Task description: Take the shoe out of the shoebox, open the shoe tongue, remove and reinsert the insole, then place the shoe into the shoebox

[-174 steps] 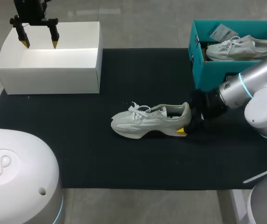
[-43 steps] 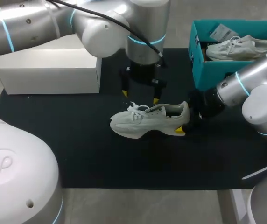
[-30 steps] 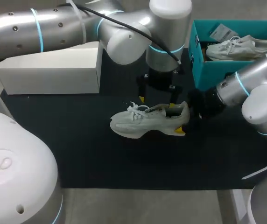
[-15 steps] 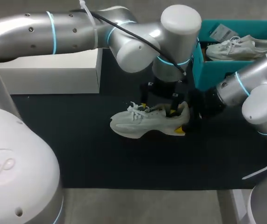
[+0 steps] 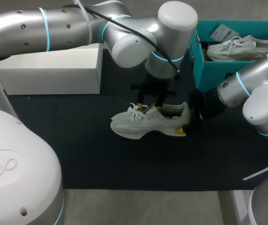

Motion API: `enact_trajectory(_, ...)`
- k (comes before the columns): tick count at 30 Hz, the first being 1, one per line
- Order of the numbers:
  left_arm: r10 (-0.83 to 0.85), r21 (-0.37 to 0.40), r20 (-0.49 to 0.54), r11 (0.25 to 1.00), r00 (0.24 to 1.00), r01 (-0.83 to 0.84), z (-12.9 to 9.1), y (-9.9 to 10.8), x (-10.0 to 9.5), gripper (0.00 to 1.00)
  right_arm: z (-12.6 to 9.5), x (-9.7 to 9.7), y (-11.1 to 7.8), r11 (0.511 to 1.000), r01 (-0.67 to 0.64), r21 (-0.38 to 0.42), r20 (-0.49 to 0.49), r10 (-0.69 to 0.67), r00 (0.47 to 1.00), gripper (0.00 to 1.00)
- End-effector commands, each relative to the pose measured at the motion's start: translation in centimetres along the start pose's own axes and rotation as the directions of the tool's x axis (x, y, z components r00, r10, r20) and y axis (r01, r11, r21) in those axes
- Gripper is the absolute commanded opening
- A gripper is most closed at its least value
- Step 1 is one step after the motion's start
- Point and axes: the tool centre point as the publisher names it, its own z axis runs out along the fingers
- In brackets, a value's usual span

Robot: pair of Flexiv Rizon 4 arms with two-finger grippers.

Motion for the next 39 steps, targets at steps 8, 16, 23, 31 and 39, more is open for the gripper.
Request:
enact_trajectory(8, 0.025, -0.106, -0.154, 0.994, 0.988, -0.041, -0.6, 0.8, -2.7, 0.00, 0.6, -0.2, -0.2, 1.000, 0.000, 0.000, 0.000, 0.000, 1.000, 0.00)
enact_trajectory(16, 0.001, -0.127, -0.223, 0.991, 0.975, -0.030, -1.4, 0.7, -4.8, 0.00, 0.6, -0.2, -0.2, 1.000, 0.000, 0.000, 0.000, 0.000, 1.000, 0.00)
enact_trajectory(23, -0.051, -0.128, -0.226, 0.992, 0.973, 0.023, -1.0, 0.5, -7.0, 0.00, 0.6, -0.2, -0.2, 1.000, 0.000, 0.000, 0.000, 0.000, 1.000, 0.00)
enact_trajectory(31, -0.116, -0.161, -0.175, 0.983, 0.978, 0.088, 1.1, 0.3, -9.5, 0.00, 0.6, -0.2, -0.2, 1.000, 0.000, 0.000, 0.000, 0.000, 1.000, 0.00)
enact_trajectory(39, -0.132, -0.206, -0.094, 0.972, 0.987, 0.111, 4.1, 0.4, -10.2, 0.00, 0.6, -0.2, -0.2, 1.000, 0.000, 0.000, 0.000, 0.000, 1.000, 0.00)
